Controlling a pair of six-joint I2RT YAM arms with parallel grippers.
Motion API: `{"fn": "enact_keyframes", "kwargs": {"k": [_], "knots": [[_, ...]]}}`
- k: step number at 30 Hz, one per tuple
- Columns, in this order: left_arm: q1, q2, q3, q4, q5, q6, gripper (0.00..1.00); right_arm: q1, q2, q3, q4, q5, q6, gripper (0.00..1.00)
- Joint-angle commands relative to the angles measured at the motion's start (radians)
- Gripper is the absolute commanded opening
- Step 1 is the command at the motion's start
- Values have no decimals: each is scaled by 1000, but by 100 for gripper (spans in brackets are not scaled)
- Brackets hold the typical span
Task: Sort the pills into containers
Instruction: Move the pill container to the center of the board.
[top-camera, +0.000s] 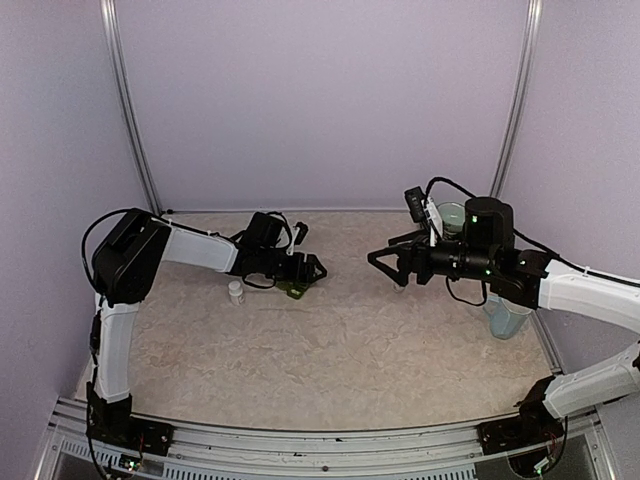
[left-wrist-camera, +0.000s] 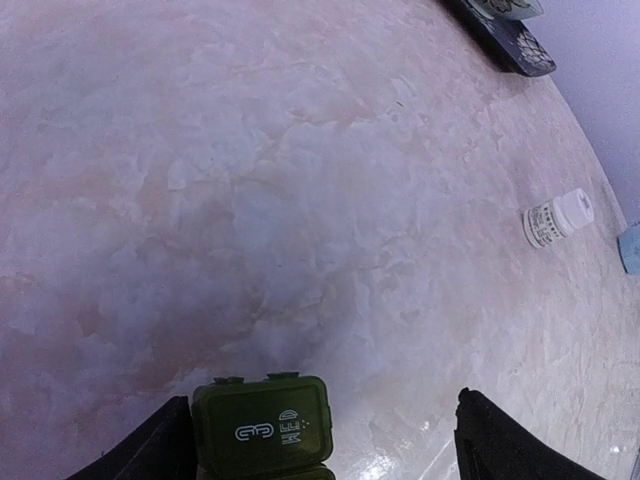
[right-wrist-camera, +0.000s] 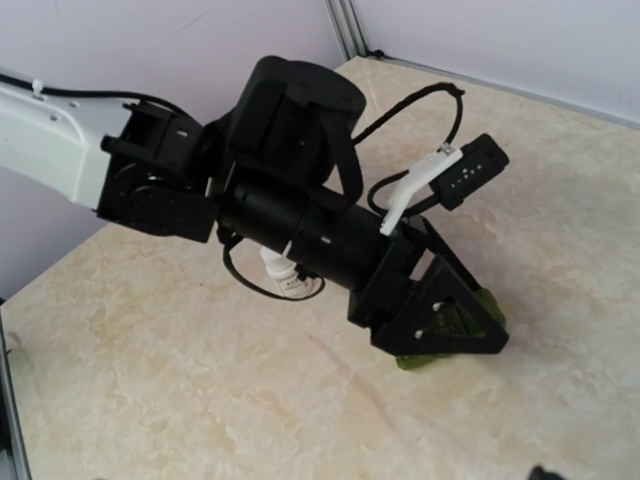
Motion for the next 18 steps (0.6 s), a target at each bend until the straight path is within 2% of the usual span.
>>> {"fn": "enact_keyframes", "kwargs": {"k": [1,18], "knots": [[0,22,22,-19,89,43,86,-7,-10,-6,-23,-8,-16,88],[-74,28,7,-67,190,95,84,-7,19,-13,11,-104,-69,88]]}}
